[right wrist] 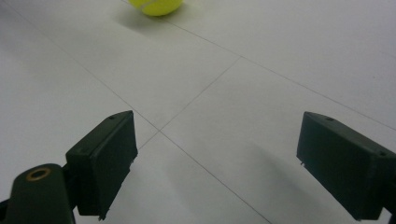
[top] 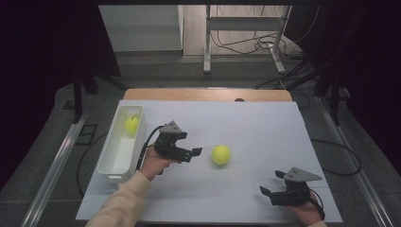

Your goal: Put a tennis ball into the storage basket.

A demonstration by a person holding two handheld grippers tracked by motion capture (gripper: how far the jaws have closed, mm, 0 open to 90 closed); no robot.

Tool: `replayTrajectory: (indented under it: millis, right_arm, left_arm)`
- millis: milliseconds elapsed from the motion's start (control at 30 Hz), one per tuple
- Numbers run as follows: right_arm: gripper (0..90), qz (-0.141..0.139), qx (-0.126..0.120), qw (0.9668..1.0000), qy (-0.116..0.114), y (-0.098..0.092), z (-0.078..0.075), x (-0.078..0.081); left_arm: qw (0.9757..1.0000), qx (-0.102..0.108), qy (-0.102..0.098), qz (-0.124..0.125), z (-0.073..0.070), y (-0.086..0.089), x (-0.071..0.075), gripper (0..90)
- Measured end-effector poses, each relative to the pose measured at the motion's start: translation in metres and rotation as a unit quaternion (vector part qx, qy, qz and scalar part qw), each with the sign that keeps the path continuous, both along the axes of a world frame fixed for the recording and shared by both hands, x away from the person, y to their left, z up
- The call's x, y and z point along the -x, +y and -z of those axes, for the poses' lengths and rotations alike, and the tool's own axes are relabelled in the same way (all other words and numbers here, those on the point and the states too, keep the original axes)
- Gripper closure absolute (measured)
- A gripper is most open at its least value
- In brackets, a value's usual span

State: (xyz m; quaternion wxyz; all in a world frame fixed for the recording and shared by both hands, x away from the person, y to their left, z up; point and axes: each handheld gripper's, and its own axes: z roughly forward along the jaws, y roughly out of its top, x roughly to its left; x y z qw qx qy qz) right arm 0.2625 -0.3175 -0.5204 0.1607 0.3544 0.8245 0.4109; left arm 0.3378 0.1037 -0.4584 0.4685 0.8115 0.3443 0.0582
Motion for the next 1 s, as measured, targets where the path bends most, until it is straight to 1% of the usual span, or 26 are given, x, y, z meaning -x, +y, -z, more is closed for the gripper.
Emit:
replayTrajectory:
  millis: [67, 133, 167, 333, 500, 1000]
  right_arm:
    - [12.7, 0.0, 0.0, 1.0, 0.0, 0.0, 0.0, 0.0]
    - [12.8, -0.001, 0.0, 1.0, 0.0, 0.0, 0.0, 0.0]
    - [12.8, -0.001, 0.0, 1.0, 0.0, 0.0, 0.0, 0.0]
    - [12.8, -0.001, -0.001, 1.0, 0.0, 0.0, 0.0, 0.0]
    - [12.7, 0.0, 0.001, 1.0, 0.0, 0.0, 0.0, 0.0]
    - [12.7, -0.002, -0.002, 1.0, 0.0, 0.0, 0.0, 0.0]
  left_arm:
    - [1.0, -0.002, 0.003, 0.003, 0.002, -0.002, 0.0, 9.4]
    - [0.9999, -0.009, 0.004, 0.006, 0.005, -0.007, 0.0, 9.4]
    - [0.9999, -0.009, 0.004, 0.006, 0.005, -0.007, 0.0, 9.4]
    - [0.9997, -0.011, 0.009, 0.021, 0.01, -0.019, 0.001, 9.4]
    - [0.9995, -0.012, 0.01, 0.028, 0.013, -0.028, 0.0, 9.4]
    - [0.9985, -0.016, 0.018, 0.049, 0.021, -0.046, 0.001, 9.1]
